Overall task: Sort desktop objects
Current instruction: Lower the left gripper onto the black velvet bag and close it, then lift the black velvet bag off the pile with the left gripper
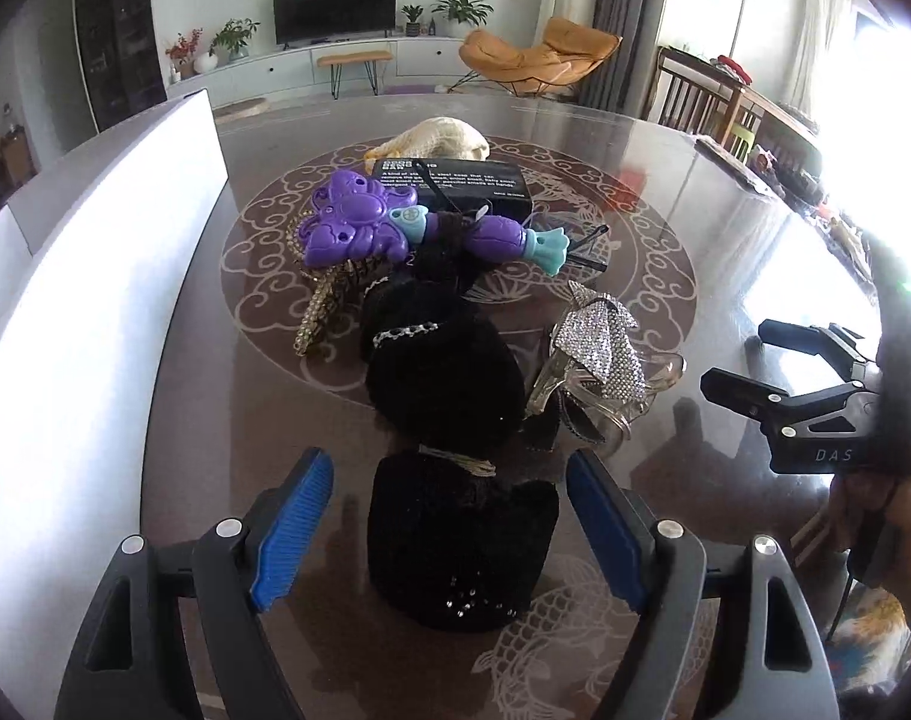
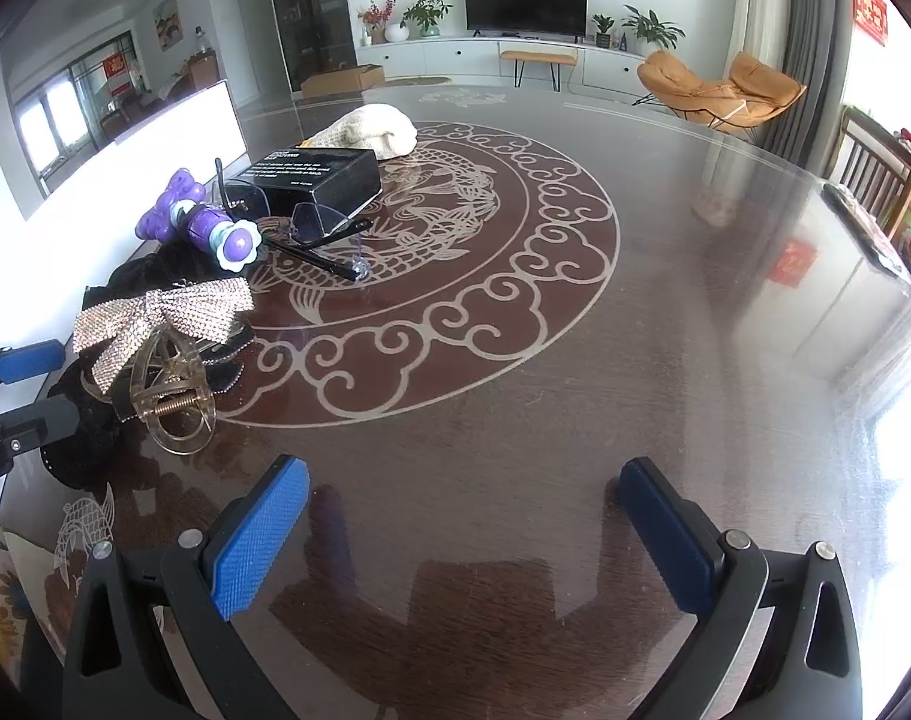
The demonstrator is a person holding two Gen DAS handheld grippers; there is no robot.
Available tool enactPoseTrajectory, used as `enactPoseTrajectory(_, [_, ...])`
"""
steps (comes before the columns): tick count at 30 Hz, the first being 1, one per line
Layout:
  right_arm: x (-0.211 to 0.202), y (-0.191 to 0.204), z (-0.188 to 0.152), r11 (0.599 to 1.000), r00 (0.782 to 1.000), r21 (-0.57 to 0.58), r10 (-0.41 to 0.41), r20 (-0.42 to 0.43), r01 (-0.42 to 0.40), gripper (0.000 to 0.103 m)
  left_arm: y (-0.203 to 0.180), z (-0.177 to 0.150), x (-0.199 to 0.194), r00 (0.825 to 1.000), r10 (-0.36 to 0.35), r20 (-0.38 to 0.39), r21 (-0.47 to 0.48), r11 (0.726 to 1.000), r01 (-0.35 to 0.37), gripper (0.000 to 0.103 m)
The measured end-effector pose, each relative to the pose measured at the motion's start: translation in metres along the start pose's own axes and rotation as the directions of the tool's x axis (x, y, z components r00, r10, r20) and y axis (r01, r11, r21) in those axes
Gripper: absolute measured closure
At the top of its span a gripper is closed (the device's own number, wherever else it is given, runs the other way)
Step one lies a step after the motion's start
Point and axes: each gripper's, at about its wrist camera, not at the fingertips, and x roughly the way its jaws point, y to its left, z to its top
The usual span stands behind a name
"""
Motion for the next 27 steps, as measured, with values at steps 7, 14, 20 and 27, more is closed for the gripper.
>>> enactPoseTrajectory(7, [0.0, 0.0, 0.0, 1.0, 1.0, 0.002, -0.002, 0.0, 0.002, 0.0, -0.001, -0.002, 0.013, 1.0, -0.006, -0.025, 0.012, 1.0, 0.007, 0.069])
enactPoseTrajectory(14, [-0.001, 0.0, 0.0, 1.0, 1.0, 0.006, 0.002, 0.002, -0.002, 0.0, 0.029, -0.038, -0.017, 1.0, 0.024, -0.003, -0.094, 0.995, -0.024, 0.069])
enactPoseTrajectory(20, [-0.001, 0.0, -0.001, 1.0, 1.0, 0.006, 0.002, 0.002, -0.002, 0.0, 0.047, -0.055, -0.019, 0.998, 0.058, 0.002, -0.148, 0.987, -0.057, 0.052])
enactPoseTrajectory(27, [0.0, 0.0, -0.001, 1.0, 1.0, 0.008, -0.002, 0.002, 0.002, 0.0, 0.038, -0.048, -0.003, 0.993, 0.117, 0.0, -0.107, 0.987, -0.117, 0.018])
